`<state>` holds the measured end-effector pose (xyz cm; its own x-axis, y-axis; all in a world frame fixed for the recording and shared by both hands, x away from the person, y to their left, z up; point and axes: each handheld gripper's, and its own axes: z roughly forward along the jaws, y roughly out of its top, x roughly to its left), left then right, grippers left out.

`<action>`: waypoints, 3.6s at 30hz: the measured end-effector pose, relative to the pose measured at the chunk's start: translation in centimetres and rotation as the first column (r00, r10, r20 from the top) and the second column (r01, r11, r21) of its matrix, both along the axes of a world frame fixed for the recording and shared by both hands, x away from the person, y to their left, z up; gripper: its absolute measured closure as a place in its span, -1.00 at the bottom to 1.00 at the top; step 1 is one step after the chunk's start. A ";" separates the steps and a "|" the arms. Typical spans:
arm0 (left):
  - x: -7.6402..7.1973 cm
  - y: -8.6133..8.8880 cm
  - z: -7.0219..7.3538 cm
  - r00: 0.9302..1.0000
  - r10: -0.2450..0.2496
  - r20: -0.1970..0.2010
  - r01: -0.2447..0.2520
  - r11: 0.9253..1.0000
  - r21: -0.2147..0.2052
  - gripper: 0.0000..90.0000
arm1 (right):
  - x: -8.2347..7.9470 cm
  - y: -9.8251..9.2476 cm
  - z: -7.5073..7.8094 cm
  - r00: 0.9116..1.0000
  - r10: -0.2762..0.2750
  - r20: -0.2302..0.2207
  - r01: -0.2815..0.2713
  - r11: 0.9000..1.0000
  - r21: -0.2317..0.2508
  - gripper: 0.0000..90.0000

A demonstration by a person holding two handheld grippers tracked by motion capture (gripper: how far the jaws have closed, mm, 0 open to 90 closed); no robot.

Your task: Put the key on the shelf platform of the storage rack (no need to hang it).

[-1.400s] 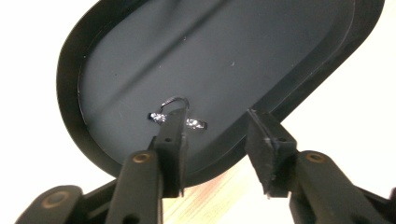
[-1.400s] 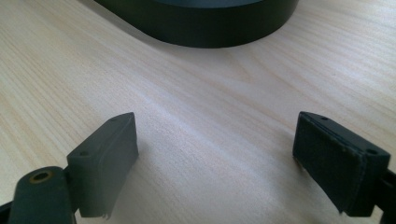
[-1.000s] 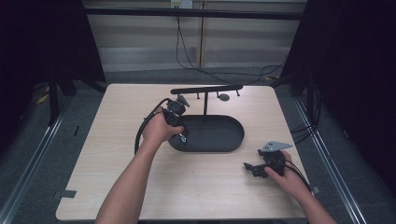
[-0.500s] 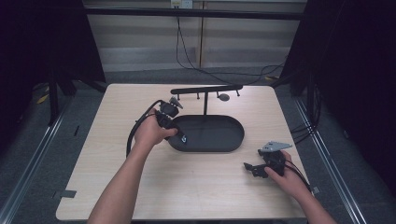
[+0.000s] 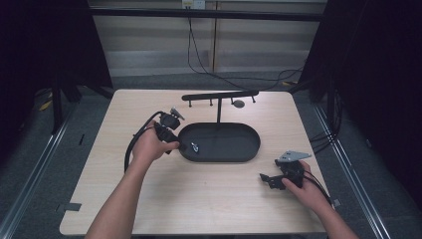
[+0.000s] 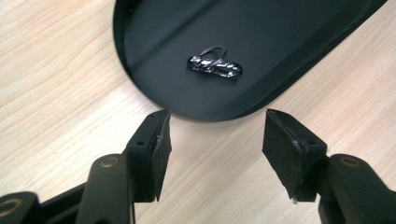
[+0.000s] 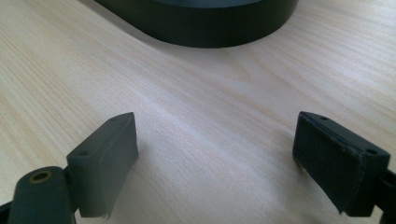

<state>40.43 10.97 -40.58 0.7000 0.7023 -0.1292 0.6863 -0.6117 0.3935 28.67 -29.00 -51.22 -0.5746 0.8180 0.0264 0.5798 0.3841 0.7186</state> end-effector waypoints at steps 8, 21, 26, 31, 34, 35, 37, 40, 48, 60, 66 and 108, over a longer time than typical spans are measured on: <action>-0.4 1.8 -0.3 1.000 0.019 0.009 -0.019 1.000 -0.005 -0.14 | 0.0 0.0 0.0 1.000 -0.001 -0.001 0.001 1.000 0.000 -0.70; -1.1 3.8 -0.6 0.999 0.045 0.010 -0.045 0.999 -0.016 -0.27 | 0.0 0.0 0.0 1.000 -0.001 -0.001 0.001 1.000 0.000 -0.70; -1.3 4.6 -0.7 0.999 0.048 0.022 -0.048 0.999 -0.015 -0.32 | 0.0 0.0 0.0 1.000 -0.001 -0.001 0.001 1.000 0.000 -0.70; -1.5 5.3 -0.9 0.998 0.052 0.019 -0.052 0.998 -0.019 -0.38 | 0.0 0.0 0.0 1.000 -0.001 -0.001 0.001 1.000 0.000 -0.70; -1.6 5.7 -1.0 0.998 0.059 0.017 -0.059 0.998 -0.022 -0.40 | 0.0 0.0 0.0 1.000 -0.001 -0.001 0.001 1.000 0.001 -0.70; -1.6 5.9 -1.0 0.998 0.059 0.014 -0.059 0.998 -0.020 -0.40 | 0.0 0.0 0.0 1.000 0.000 0.000 0.000 1.000 0.000 -0.70; -1.7 6.2 -1.2 0.998 0.063 0.017 -0.063 0.998 -0.024 -0.40 | 0.0 0.0 0.0 1.000 -0.001 -0.001 0.001 1.000 0.001 -0.70; -1.8 6.6 -1.3 0.998 0.067 0.015 -0.067 0.997 -0.026 -0.41 | 0.0 0.0 0.0 1.000 -0.001 0.000 0.001 1.000 0.001 -0.70; -2.2 7.8 -2.0 0.997 0.072 0.008 -0.072 0.997 -0.031 -0.41 | 0.0 0.0 0.0 1.000 0.000 0.000 0.000 1.000 0.000 -0.70; -2.9 9.0 -2.9 0.997 0.078 0.000 -0.078 0.997 -0.021 -0.42 | 0.0 0.0 0.0 1.000 -0.001 -0.001 0.001 1.000 0.000 -0.70; -3.3 9.6 -3.6 0.996 0.087 -0.001 -0.087 0.996 -0.029 -0.43 | 0.0 0.0 0.0 1.000 0.000 0.000 0.000 1.000 0.000 -0.70; -5.0 12.7 -6.1 0.995 0.104 -0.015 -0.104 0.994 -0.015 -0.43 | 0.0 0.0 0.0 1.000 -0.001 -0.001 0.001 1.000 0.000 -0.70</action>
